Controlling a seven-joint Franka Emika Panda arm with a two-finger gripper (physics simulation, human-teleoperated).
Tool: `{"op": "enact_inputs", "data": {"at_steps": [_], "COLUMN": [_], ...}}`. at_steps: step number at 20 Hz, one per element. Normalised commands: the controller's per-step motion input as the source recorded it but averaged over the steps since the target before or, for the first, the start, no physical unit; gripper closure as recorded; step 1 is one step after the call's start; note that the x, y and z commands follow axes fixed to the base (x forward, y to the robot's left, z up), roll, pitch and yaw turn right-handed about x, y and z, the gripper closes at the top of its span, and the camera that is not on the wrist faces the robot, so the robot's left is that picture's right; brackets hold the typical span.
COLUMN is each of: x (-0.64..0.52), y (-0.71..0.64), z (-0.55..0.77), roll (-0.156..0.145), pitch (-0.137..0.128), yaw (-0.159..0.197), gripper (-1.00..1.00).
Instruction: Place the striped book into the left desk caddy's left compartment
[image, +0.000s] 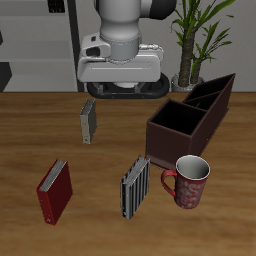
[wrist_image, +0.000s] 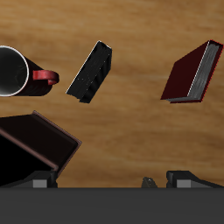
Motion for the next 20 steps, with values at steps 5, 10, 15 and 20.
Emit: {"op": "enact_inputs", "data": {"at_steps": [5,10,15,20], "x": [0.46,0.33,0.27,0.13], "y": [0.0,-0.05,-0.05,0.09], "z": [0.01,-0.07,-0.2,-0.22], "roll": [0.02,-0.027,-0.055,-0.003], "pitch": [-0.045,-0.047,-0.04,-0.014], "yaw": [-0.013,-0.043,-0.085,-0.036], "gripper": [-1.0,-1.0,-1.0,-1.0]}}
